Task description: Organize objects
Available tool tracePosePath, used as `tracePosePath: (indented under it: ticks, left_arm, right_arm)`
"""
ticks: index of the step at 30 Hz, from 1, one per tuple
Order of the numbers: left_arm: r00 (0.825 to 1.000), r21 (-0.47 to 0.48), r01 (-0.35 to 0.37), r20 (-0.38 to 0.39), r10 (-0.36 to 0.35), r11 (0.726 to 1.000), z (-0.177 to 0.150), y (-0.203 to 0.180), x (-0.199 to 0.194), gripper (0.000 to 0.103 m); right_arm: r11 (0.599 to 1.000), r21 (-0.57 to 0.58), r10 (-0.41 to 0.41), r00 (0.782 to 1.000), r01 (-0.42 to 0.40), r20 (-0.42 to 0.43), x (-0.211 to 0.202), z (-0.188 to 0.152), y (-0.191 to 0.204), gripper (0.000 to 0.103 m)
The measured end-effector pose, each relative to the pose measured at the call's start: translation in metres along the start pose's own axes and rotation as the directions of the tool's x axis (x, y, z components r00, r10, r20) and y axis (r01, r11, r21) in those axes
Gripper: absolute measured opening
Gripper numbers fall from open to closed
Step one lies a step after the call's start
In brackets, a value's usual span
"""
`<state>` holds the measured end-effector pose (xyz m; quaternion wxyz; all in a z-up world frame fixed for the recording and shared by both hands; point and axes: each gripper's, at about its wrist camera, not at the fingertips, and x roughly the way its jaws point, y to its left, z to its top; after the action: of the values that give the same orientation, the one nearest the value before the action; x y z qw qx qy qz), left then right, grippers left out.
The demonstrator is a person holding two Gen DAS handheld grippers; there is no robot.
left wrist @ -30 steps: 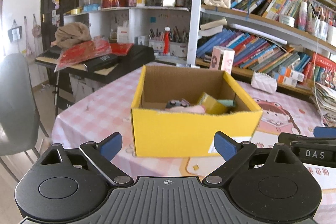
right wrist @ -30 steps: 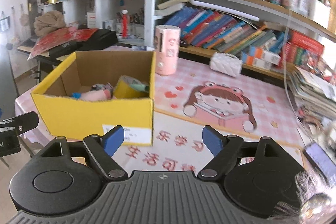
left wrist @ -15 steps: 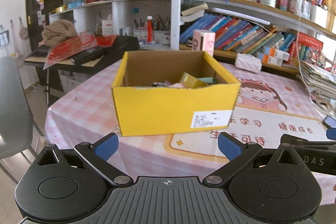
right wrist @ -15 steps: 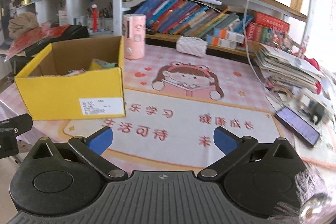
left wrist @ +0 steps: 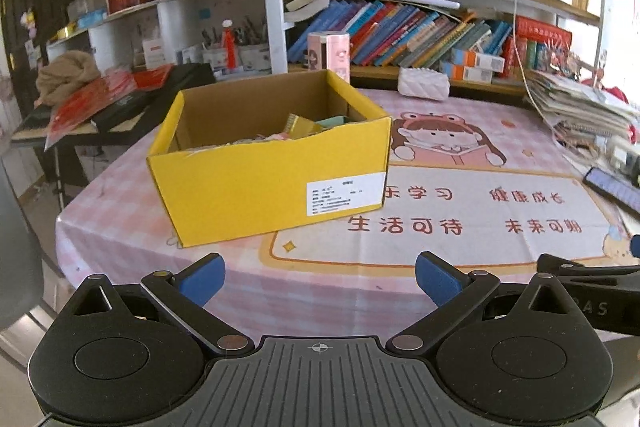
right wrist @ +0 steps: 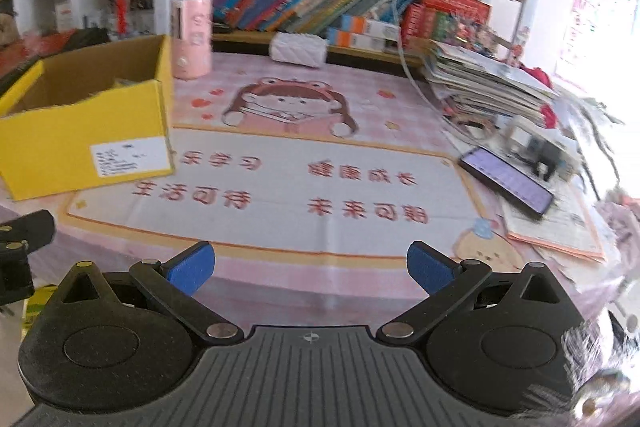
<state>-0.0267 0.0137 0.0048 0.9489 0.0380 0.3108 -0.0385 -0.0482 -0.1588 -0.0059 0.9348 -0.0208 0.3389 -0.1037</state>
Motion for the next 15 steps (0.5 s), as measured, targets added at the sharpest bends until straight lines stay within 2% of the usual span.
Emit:
tracePosePath:
  ticks: [6,15]
  left_arm:
    - [0.999,0.017,-0.030,-0.022,0.031,0.999,-0.001,-0.009,0.002,0.102]
    - [0.998,0.017,-0.060,-0.016,0.061,0.998,0.001,-0.015,0.003,0.102]
  right_arm:
    - [0.999,0.048,-0.024,1.000,0.025,-0.018,0.001,-0.003,-0.013,0.103]
    - [0.999,0.040,-0.020,1.000,0.020,-0.008,0.002,-0.002,-0.012,0.103]
